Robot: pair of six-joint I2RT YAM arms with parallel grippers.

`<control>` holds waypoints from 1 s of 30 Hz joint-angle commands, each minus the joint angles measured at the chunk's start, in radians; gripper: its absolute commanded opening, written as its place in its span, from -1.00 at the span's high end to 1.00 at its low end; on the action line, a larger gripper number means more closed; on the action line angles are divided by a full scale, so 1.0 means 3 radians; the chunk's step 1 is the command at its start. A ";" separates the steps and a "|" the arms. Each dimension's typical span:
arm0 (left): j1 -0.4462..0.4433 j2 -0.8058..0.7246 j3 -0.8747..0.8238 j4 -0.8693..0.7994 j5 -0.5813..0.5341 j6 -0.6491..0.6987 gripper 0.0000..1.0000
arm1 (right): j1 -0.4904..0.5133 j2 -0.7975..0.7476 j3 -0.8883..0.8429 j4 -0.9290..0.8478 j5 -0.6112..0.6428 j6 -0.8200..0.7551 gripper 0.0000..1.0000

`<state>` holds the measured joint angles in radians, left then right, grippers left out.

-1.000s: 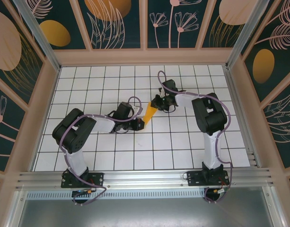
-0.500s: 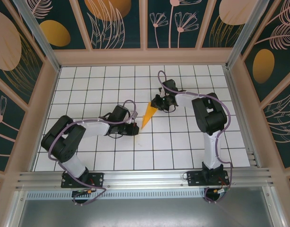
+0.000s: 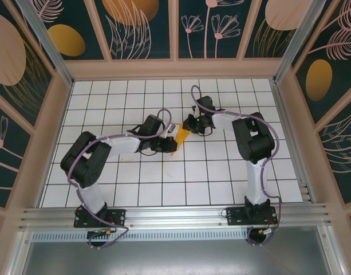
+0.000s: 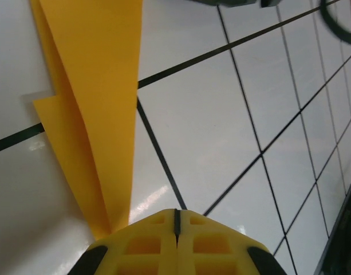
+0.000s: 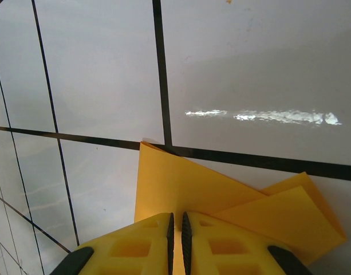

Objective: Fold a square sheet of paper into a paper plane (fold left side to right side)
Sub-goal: Fold the wing for the fifth time at the center of the table.

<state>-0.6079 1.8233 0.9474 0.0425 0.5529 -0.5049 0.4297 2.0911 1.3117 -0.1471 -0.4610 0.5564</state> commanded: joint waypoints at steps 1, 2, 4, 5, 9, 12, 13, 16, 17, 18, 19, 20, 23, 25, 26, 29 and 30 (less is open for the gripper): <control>-0.0007 0.0163 0.0063 -0.0003 0.0017 0.0055 0.95 | -0.0057 0.0148 -0.0001 -0.0088 0.0288 -0.0055 0.65; -0.0009 0.0196 0.0064 -0.0021 -0.0018 0.0064 0.96 | -0.0056 0.0148 0.0003 -0.0092 0.0289 -0.0057 0.65; -0.0012 0.0237 0.0063 -0.0054 -0.0079 0.0073 0.96 | -0.0056 0.0142 0.0000 -0.0093 0.0292 -0.0058 0.65; -0.0011 0.0235 0.0054 -0.0055 -0.0106 0.0072 0.96 | -0.0057 0.0142 0.0004 -0.0101 0.0299 -0.0060 0.65; -0.0013 0.0150 -0.0192 -0.0026 -0.0150 0.0062 0.96 | -0.0057 0.0130 0.0005 -0.0125 0.0323 -0.0075 0.64; -0.0009 0.0036 -0.0431 0.0028 -0.0146 0.0022 0.96 | -0.0062 0.0117 0.0000 -0.0116 0.0330 -0.0090 0.64; -0.0009 -0.0005 -0.0508 0.0057 -0.0136 0.0000 0.96 | -0.0062 0.0113 0.0000 -0.0118 0.0322 -0.0095 0.64; -0.0012 -0.0126 -0.0703 0.0124 -0.0106 -0.0049 0.95 | -0.0065 0.0098 -0.0005 -0.0096 0.0307 -0.0105 0.64; -0.0007 -0.0165 -0.0734 0.0120 -0.0101 -0.0055 0.95 | -0.0067 0.0086 -0.0010 -0.0079 0.0292 -0.0105 0.64; -0.0009 -0.0217 -0.0761 0.0124 -0.0106 -0.0065 0.95 | -0.0067 0.0060 -0.0014 -0.0046 0.0272 -0.0106 0.63; -0.0009 -0.0282 -0.0774 0.0124 -0.0102 -0.0076 0.94 | -0.0067 0.0026 -0.0010 -0.0019 0.0255 -0.0115 0.63; -0.0008 -0.0339 -0.0773 0.0119 -0.0100 -0.0084 0.94 | -0.0063 -0.0003 0.0009 -0.0013 0.0251 -0.0128 0.62; -0.0008 -0.0605 -0.0719 0.0065 -0.0189 -0.0102 0.87 | -0.0076 -0.0169 0.0115 -0.0072 0.0296 -0.0176 0.53; -0.0005 -0.0772 -0.0670 0.0032 -0.0329 -0.0109 0.77 | -0.0077 -0.0327 0.0176 -0.0163 0.0426 -0.0210 0.25; -0.0005 -0.0859 -0.0644 0.0027 -0.0415 -0.0107 0.73 | -0.0077 -0.0416 0.0188 -0.0213 0.0512 -0.0223 0.15; -0.0004 -0.1072 -0.0621 0.0045 -0.0805 -0.0136 0.56 | -0.0070 -0.0683 0.0166 -0.0335 0.0729 -0.0215 -0.10; -0.0006 -0.1124 -0.0612 0.0061 -0.0947 -0.0141 0.55 | -0.0069 -0.0759 0.0146 -0.0391 0.0804 -0.0195 -0.17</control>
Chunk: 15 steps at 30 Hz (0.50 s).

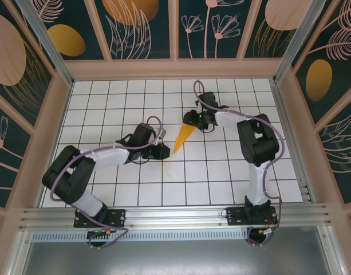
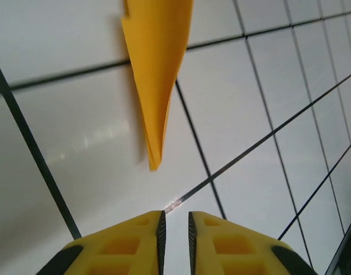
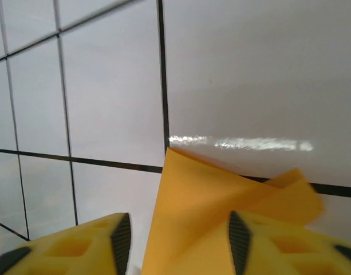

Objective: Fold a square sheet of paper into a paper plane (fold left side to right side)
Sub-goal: Fold the wing for the fifth time at the center of the table.

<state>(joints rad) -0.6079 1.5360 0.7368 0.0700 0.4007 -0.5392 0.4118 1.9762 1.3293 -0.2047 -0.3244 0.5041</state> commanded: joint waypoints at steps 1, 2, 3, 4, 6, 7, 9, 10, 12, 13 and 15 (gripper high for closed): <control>-0.0004 -0.0201 0.0102 -0.0024 -0.0574 -0.0040 0.52 | 0.0003 -0.0428 0.0071 -0.0262 0.0420 0.0005 -0.23; -0.0005 -0.0226 0.0119 -0.0021 -0.0763 -0.0074 0.49 | 0.0016 -0.0471 0.0050 -0.0350 0.0518 0.0048 -0.27; -0.0008 -0.0251 0.0129 -0.0011 -0.0931 -0.0105 0.45 | 0.0036 -0.0509 0.0020 -0.0425 0.0603 0.0107 -0.29; -0.0005 -0.0269 0.0140 0.0014 -0.1055 -0.0136 0.43 | 0.0067 -0.0540 -0.0025 -0.0452 0.0650 0.0164 -0.31; -0.0008 -0.0302 0.0155 0.0070 -0.1269 -0.0199 0.40 | 0.0158 -0.0608 -0.0178 -0.0411 0.0669 0.0317 -0.37; -0.0009 -0.0309 0.0165 0.0085 -0.1343 -0.0214 0.39 | 0.0201 -0.0630 -0.0245 -0.0386 0.0676 0.0388 -0.39; -0.0007 -0.0321 0.0187 0.0109 -0.1428 -0.0217 0.38 | 0.0289 -0.0679 -0.0399 -0.0357 0.0760 0.0531 -0.43; -0.0004 -0.0322 0.0193 0.0105 -0.1454 -0.0217 0.38 | 0.0319 -0.0707 -0.0468 -0.0342 0.0816 0.0576 -0.44; -0.0009 -0.0316 0.0199 0.0089 -0.1483 -0.0203 0.37 | 0.0345 -0.0747 -0.0631 -0.0301 0.0887 0.0650 -0.49; -0.0008 -0.0310 0.0196 0.0076 -0.1488 -0.0197 0.36 | 0.0344 -0.0751 -0.0689 -0.0284 0.0880 0.0671 -0.48; -0.0006 -0.0300 0.0193 0.0046 -0.1510 -0.0184 0.36 | 0.0359 -0.0722 -0.0777 -0.0229 0.0790 0.0710 -0.44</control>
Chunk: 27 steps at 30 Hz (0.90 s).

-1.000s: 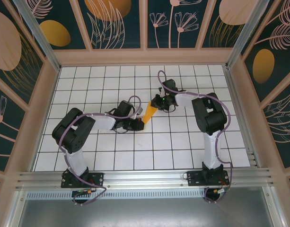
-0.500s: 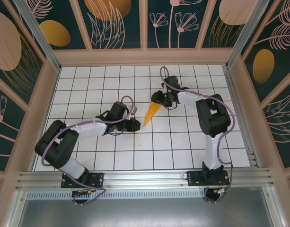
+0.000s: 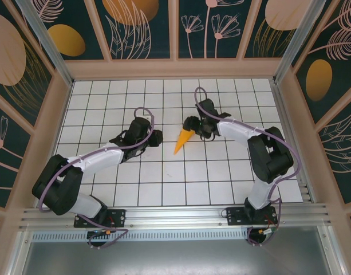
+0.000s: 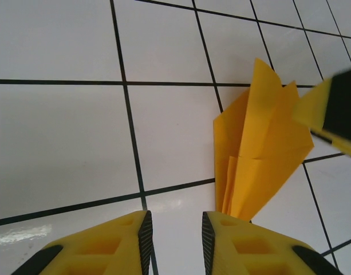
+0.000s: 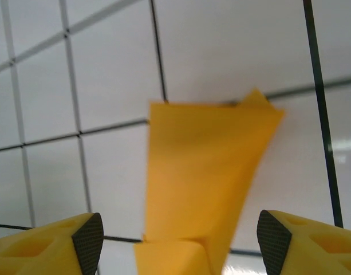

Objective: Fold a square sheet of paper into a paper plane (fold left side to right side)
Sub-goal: Fold the wing for the fifth time at the center of the table, then move the paper plane to the center of the table.

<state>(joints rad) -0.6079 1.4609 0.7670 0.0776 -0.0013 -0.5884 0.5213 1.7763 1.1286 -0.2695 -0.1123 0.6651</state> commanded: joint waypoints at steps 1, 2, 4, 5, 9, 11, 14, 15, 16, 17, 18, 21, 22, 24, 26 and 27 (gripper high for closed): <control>-0.0004 -0.0041 0.0092 0.0007 -0.0187 -0.0017 0.36 | 0.0009 -0.0028 -0.0128 0.0001 0.0046 0.0190 -0.41; -0.0005 -0.0033 0.0098 -0.0002 -0.0198 -0.0012 0.36 | 0.0026 0.0003 -0.0136 0.0007 0.0017 0.0195 -0.37; -0.0005 -0.0027 0.0107 -0.0013 -0.0205 -0.0011 0.36 | 0.0054 0.0053 -0.0154 0.0011 -0.0049 0.0198 -0.15; -0.0009 -0.0026 0.0112 -0.0013 -0.0205 -0.0012 0.36 | 0.0057 0.0058 -0.0177 0.0023 -0.0095 0.0210 -0.01; -0.0005 -0.0034 0.0127 -0.0037 -0.0239 0.0006 0.36 | 0.0057 -0.0064 -0.0340 0.0385 -0.0430 0.0175 0.75; -0.0004 -0.0035 0.0151 -0.0076 -0.0270 0.0022 0.36 | 0.0057 -0.0126 -0.0322 0.0443 -0.0528 0.0071 1.00; -0.0006 -0.0071 0.0169 -0.0105 -0.0334 0.0034 0.35 | 0.0045 -0.0254 -0.0309 0.0425 -0.0682 -0.0185 1.00; -0.0005 -0.0086 0.0166 -0.0110 -0.0351 0.0034 0.36 | 0.0026 -0.0308 -0.0335 0.0422 -0.0780 -0.0274 1.00; -0.0006 -0.0112 0.0164 -0.0110 -0.0367 0.0038 0.36 | -0.0009 -0.0359 -0.0375 0.0397 -0.0874 -0.0342 1.00; -0.0006 -0.0135 0.0164 -0.0113 -0.0383 0.0036 0.35 | -0.0057 -0.0417 -0.0439 0.0399 -0.0976 -0.0403 1.00; -0.0005 -0.0152 0.0159 -0.0111 -0.0396 0.0034 0.34 | -0.0111 -0.0462 -0.0518 0.0431 -0.1120 -0.0482 1.00; -0.0005 -0.0186 0.0171 -0.0115 -0.0414 0.0049 0.31 | -0.0320 -0.0469 -0.0732 0.0400 -0.1431 -0.0717 1.00; -0.0006 -0.0186 0.0183 -0.0114 -0.0414 0.0059 0.30 | -0.0403 -0.0407 -0.0758 0.0339 -0.1476 -0.0805 1.00; -0.0006 -0.0180 0.0213 -0.0135 -0.0432 0.0069 0.27 | -0.0543 -0.0296 -0.0788 0.0269 -0.1498 -0.0966 1.00; -0.0006 -0.0175 0.0250 -0.0166 -0.0441 0.0080 0.24 | -0.0698 -0.0214 -0.0779 0.0166 -0.1362 -0.1071 0.96; -0.0008 -0.0175 0.0260 -0.0172 -0.0446 0.0080 0.22 | -0.0752 -0.0205 -0.0762 0.0100 -0.1253 -0.1100 0.85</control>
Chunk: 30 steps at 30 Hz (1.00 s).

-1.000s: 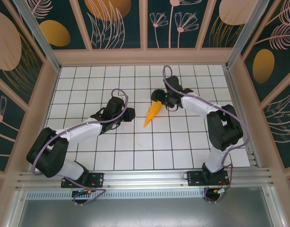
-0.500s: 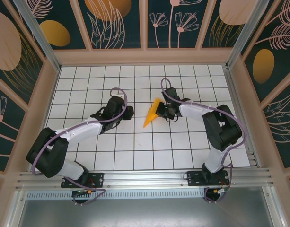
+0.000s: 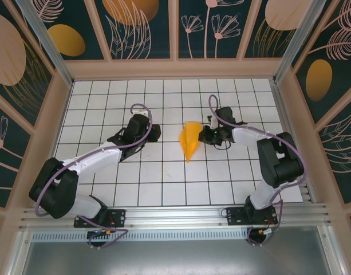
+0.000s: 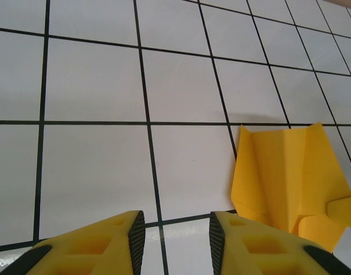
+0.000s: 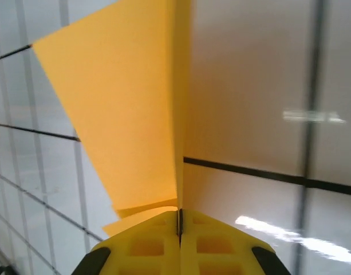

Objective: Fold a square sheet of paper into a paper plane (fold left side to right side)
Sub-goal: Move the paper plane to the center of the table, then pick up the paper plane at the center of the table.

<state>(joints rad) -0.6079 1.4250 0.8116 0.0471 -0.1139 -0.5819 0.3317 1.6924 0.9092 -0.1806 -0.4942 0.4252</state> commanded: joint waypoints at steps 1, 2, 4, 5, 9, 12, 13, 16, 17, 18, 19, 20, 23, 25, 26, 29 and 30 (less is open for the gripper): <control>-0.0008 -0.0065 0.0125 -0.0077 -0.0071 0.0063 0.20 | -0.0165 0.0061 0.0014 -0.0306 0.0201 -0.0315 0.67; -0.0008 -0.0068 0.0137 -0.0097 -0.0083 0.0068 0.17 | -0.0184 0.0034 0.0068 -0.0404 0.0379 -0.0330 0.50; -0.0005 -0.0089 0.0162 -0.0111 -0.0105 0.0077 0.10 | -0.0167 -0.0056 0.0189 -0.0625 0.0715 -0.0338 0.21; -0.0005 -0.0107 0.0164 -0.0106 -0.0115 0.0079 0.05 | -0.0160 -0.0114 0.0241 -0.0731 0.0857 -0.0321 0.15; -0.0009 -0.0192 0.0129 0.0020 -0.0141 0.0074 -0.19 | -0.0085 -0.0380 0.0358 -0.1148 0.1440 -0.0110 -0.02; -0.0005 -0.0231 0.0063 0.0174 -0.0180 0.0049 -0.39 | 0.0128 -0.0590 0.0326 -0.1237 0.1488 0.0092 -0.06; -0.0004 -0.0230 0.0049 0.0221 -0.0204 0.0038 -0.42 | 0.0245 -0.0627 0.0312 -0.1249 0.1489 0.0187 -0.06; -0.0008 -0.0211 0.0052 0.0276 -0.0244 0.0027 -0.48 | 0.0605 -0.0595 0.0297 -0.1237 0.1471 0.0425 -0.06; -0.0007 -0.0204 0.0061 0.0281 -0.0246 0.0030 -0.49 | 0.0694 -0.0535 0.0301 -0.1215 0.1455 0.0478 -0.06; -0.0009 -0.0191 0.0061 0.0283 -0.0239 0.0034 -0.49 | 0.0770 -0.0476 0.0320 -0.1205 0.1448 0.0518 -0.06; -0.0005 -0.0185 0.0066 0.0283 -0.0232 0.0041 -0.50 | 0.0834 -0.0393 0.0349 -0.1188 0.1465 0.0547 -0.06; -0.0009 -0.0179 0.0066 0.0278 -0.0226 0.0048 -0.51 | 0.0871 -0.0308 0.0390 -0.1182 0.1495 0.0559 -0.06; -0.0007 -0.0193 0.0046 0.0258 -0.0228 0.0058 -0.52 | 0.0954 -0.0068 0.0560 -0.1232 0.1612 0.0542 -0.04; -0.0009 -0.0226 0.0013 0.0257 -0.0234 0.0049 -0.53 | 0.0989 0.0053 0.0651 -0.1238 0.1638 0.0507 -0.01; -0.0008 -0.0239 -0.0002 0.0257 -0.0244 0.0049 -0.54 | 0.1000 0.0108 0.0687 -0.1230 0.1638 0.0496 0.02; -0.0008 -0.0280 -0.0036 0.0250 -0.0254 0.0043 -0.55 | 0.1019 0.0269 0.0779 -0.1223 0.1615 0.0470 0.16; -0.0004 -0.0290 -0.0037 0.0247 -0.0260 0.0043 -0.55 | 0.1023 0.0309 0.0799 -0.1213 0.1612 0.0460 0.24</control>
<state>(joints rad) -0.6079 1.3693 0.8124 0.1047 -0.1699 -0.5701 0.6273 1.7531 1.1076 -0.5171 -0.0376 0.5571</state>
